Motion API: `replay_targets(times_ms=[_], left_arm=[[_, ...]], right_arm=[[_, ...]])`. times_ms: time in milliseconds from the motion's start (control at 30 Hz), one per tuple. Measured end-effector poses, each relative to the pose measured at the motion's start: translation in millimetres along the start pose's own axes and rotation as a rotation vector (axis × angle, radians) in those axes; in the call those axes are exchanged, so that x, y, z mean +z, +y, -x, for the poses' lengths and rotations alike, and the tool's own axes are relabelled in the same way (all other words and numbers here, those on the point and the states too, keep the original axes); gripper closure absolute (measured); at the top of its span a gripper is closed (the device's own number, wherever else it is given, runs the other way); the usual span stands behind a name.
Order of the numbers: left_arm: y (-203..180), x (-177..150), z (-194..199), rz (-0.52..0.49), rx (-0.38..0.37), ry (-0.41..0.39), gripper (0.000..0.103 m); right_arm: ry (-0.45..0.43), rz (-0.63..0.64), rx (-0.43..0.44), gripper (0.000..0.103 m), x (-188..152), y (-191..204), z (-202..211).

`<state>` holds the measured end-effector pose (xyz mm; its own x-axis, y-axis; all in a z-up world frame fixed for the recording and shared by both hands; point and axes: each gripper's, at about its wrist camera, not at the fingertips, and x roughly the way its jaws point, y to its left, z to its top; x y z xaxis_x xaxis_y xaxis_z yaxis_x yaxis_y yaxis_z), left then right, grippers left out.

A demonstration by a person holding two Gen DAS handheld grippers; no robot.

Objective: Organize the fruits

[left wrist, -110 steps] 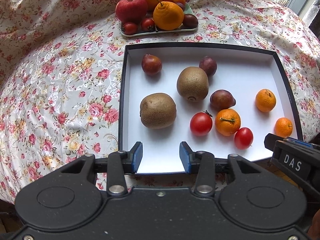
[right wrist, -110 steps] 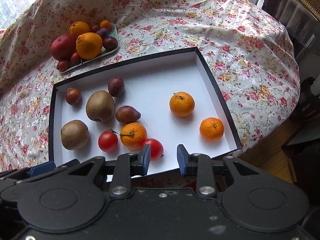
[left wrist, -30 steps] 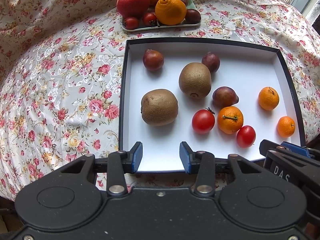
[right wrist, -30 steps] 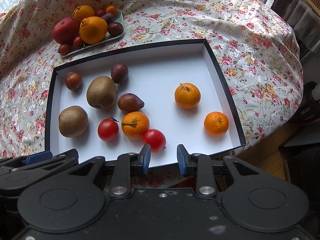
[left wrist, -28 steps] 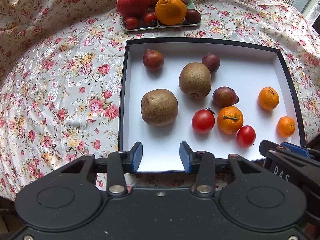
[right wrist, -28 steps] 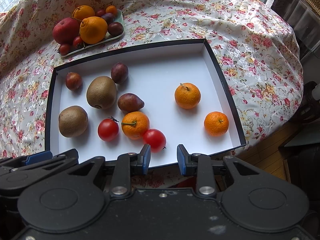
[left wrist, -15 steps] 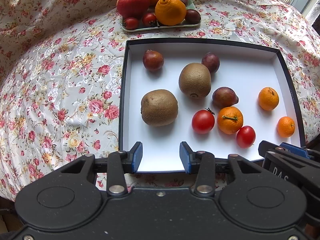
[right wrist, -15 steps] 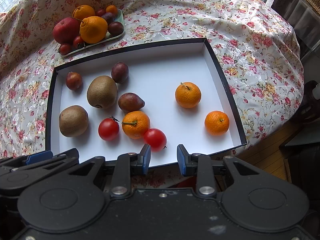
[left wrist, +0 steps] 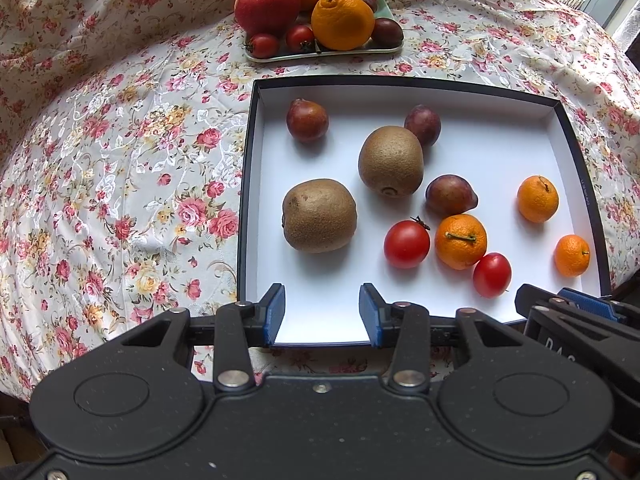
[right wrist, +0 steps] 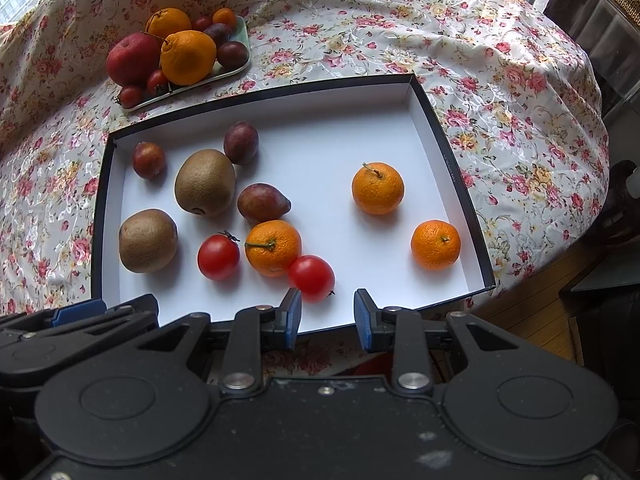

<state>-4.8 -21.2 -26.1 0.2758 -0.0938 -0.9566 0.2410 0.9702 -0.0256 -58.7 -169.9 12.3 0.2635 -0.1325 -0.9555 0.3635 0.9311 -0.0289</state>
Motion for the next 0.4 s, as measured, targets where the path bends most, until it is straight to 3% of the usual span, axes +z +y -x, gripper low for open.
replay_targets(times_ms=[400], left_arm=[[-0.7, 1.0, 1.9, 0.008, -0.009, -0.007, 0.052]], right_arm=[[0.003, -0.002, 0.002, 0.071, -0.5, 0.1, -0.4]])
